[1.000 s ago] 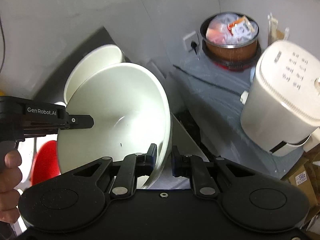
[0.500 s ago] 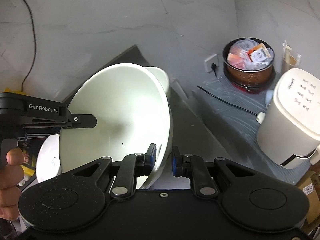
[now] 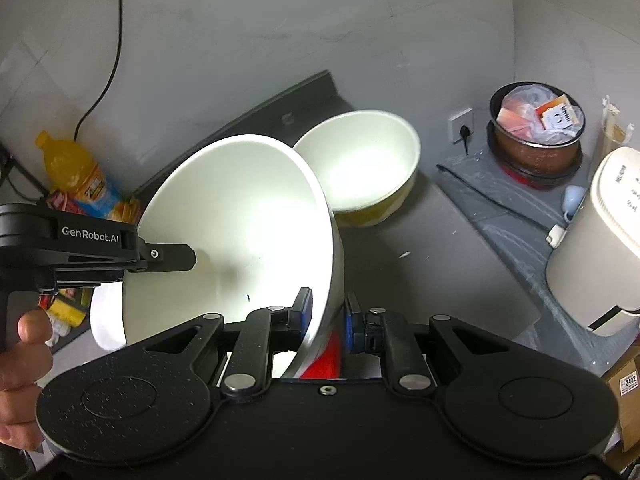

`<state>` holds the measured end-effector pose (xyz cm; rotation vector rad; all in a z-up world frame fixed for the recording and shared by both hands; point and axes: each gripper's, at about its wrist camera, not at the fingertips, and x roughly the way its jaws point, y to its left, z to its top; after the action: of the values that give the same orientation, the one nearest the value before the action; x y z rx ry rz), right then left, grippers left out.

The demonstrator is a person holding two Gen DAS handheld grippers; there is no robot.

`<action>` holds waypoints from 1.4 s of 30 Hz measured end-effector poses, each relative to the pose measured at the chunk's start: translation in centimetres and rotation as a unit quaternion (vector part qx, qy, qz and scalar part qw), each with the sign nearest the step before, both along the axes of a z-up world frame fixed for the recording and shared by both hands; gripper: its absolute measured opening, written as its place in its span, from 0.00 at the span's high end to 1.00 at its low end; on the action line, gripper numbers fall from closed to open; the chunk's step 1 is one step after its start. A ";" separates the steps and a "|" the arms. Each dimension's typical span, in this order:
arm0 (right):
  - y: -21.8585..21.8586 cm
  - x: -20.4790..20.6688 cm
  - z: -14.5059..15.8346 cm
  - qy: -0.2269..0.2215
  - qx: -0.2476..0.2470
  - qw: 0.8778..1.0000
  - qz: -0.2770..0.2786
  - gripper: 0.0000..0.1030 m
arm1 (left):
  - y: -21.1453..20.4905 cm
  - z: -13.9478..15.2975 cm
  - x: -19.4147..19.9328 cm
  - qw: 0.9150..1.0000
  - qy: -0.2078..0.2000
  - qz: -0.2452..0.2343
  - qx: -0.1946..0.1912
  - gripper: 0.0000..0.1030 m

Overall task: Organize plates and bowls
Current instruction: 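Lower the cream bowl into the red-and-black bowl and open both grippers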

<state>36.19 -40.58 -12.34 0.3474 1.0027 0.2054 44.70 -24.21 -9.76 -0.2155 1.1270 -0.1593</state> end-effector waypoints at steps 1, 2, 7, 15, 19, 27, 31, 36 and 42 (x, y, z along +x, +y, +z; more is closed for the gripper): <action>0.2 0.1 -0.1 0.003 -0.001 1.000 0.002 0.84 | 0.6 -0.2 -0.2 1.000 0.003 0.003 -0.001 0.86; 0.5 0.0 -0.3 0.005 -0.003 1.000 0.003 0.84 | 1.0 -0.5 -0.4 1.000 0.006 0.005 -0.002 0.85; 1.8 -0.4 -0.8 0.016 -0.013 1.000 0.006 0.84 | 2.3 -1.6 -1.2 1.000 0.022 0.008 0.001 0.83; 4.1 -1.3 -1.5 0.032 -0.029 0.999 0.028 0.84 | 4.2 -3.3 -2.3 0.999 0.038 0.023 -0.002 0.83; 4.9 -1.5 -2.0 0.039 -0.043 0.998 0.041 0.84 | 4.8 -4.3 -2.7 0.998 0.048 0.031 -0.002 0.83; 5.8 -1.3 -3.1 0.046 -0.070 0.995 0.052 0.84 | 5.0 -5.5 -3.0 0.998 0.052 0.031 0.004 0.83; 6.1 -1.2 -3.7 0.050 -0.068 0.995 0.056 0.84 | 5.0 -5.7 -2.9 0.998 0.049 0.032 0.010 0.83; 6.1 -1.0 -4.1 0.041 -0.088 0.994 0.055 0.82 | 5.2 -6.0 -2.8 0.998 0.044 0.035 0.020 0.83; 5.5 -0.2 -3.8 0.055 -0.077 0.994 0.047 0.79 | 5.1 -5.7 -2.6 0.998 0.044 0.034 0.024 0.83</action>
<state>36.03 -35.11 -16.09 0.1727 1.1386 0.1951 42.14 -19.15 -15.42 -0.2202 1.2076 -0.0624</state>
